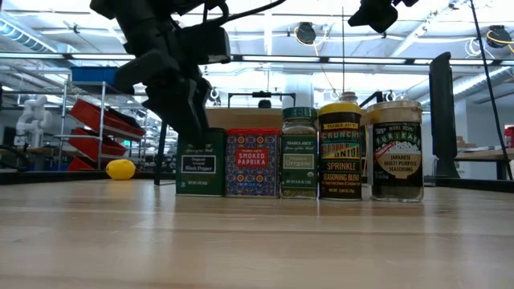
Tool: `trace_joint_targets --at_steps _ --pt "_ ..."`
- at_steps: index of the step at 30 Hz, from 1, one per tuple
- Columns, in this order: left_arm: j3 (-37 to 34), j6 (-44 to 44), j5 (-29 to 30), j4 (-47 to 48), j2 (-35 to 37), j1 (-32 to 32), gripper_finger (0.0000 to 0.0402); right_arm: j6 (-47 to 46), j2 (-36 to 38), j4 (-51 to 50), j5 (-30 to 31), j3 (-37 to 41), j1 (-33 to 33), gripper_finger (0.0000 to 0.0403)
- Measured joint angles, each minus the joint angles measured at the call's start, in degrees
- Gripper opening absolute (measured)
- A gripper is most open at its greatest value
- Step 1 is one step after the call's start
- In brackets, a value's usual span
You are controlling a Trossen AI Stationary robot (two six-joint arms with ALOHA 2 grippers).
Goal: Shelf spices
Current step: Put the black seasoning can on the shelf
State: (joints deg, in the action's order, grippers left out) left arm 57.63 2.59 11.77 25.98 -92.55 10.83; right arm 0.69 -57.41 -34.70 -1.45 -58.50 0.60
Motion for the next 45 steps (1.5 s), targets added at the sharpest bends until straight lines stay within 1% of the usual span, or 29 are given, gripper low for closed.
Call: trace_joint_targets --at_steps 4,8,29,33,37,45 --pt "0.0 0.07 -1.33 0.02 0.0 0.0 0.0164 0.0 0.0 -0.01 0.0 0.0 0.0 0.0215" --pt "0.0 0.07 -1.51 0.02 0.0 0.0 0.0155 0.0 0.02 -0.02 0.0 0.0 0.0 0.0215" --pt "0.07 0.1 -2.48 0.14 0.0 0.07 0.0152 0.99 0.0 -0.48 0.02 0.0 0.0 0.0215" --pt "0.07 0.13 -2.82 0.59 0.69 0.07 0.0152 1.07 0.0 -0.46 0.06 0.0 0.0 0.0215" --pt "0.07 0.73 -2.82 0.96 2.92 0.09 0.0152 1.07 0.0 -0.46 0.11 0.0 -0.02 0.0215" --pt "4.26 3.02 -2.78 9.23 6.32 0.09 0.0152 1.1 0.01 -0.05 0.17 0.0 -0.01 0.0215"
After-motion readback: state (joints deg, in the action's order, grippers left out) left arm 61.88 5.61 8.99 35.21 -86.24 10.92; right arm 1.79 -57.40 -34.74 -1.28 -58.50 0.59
